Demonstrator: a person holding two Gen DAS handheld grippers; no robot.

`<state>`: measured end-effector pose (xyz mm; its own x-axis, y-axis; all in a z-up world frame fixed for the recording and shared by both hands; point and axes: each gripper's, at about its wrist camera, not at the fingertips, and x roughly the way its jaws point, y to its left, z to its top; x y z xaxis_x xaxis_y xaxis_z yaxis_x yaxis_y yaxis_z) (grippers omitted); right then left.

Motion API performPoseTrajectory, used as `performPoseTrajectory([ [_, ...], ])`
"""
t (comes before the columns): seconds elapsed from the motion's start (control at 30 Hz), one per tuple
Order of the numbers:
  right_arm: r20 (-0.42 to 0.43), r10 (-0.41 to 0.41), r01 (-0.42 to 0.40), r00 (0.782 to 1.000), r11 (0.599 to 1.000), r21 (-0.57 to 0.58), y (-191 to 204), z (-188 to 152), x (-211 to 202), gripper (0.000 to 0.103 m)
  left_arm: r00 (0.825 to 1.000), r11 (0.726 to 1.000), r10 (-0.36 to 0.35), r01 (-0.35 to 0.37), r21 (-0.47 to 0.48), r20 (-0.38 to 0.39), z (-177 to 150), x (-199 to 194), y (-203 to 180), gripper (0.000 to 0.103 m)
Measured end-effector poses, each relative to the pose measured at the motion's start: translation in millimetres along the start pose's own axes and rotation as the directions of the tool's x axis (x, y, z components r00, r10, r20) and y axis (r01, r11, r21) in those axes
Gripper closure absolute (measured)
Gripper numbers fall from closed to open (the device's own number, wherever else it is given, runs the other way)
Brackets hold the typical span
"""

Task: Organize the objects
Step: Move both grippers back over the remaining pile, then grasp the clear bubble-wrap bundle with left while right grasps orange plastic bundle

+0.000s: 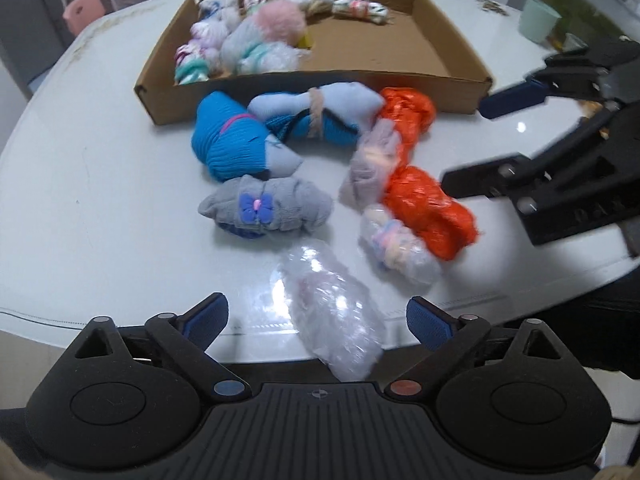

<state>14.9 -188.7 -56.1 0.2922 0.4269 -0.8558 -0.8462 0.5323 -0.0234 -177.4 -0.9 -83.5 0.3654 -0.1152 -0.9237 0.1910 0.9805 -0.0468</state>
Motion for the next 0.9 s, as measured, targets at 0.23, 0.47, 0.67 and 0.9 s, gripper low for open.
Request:
performPoseTrajectory([
  [0.23,-0.062,0.037,-0.037,0.997,0.999,-0.009,12.0,-0.3,27.1,0.034,1.0,1.0,0.013,-0.014,-0.022,-0.015,-6.6,14.4,7.0,0.027],
  [0.47,-0.092,0.068,-0.068,0.993,0.998,0.009,13.6,0.2,38.5,0.051,1.0,1.0,0.004,-0.004,0.025,0.023,-5.8,10.2,1.5,0.053],
  [0.67,-0.097,0.12,-0.116,0.988,0.992,0.043,7.5,1.1,37.8,0.072,1.0,0.998,-0.015,0.013,0.055,0.023,-4.3,7.3,-2.3,0.06],
  [0.9,-0.105,0.135,-0.13,0.985,0.99,0.055,3.5,0.2,38.4,0.074,0.999,0.996,-0.006,0.003,0.089,0.032,-3.0,5.3,-5.2,0.059],
])
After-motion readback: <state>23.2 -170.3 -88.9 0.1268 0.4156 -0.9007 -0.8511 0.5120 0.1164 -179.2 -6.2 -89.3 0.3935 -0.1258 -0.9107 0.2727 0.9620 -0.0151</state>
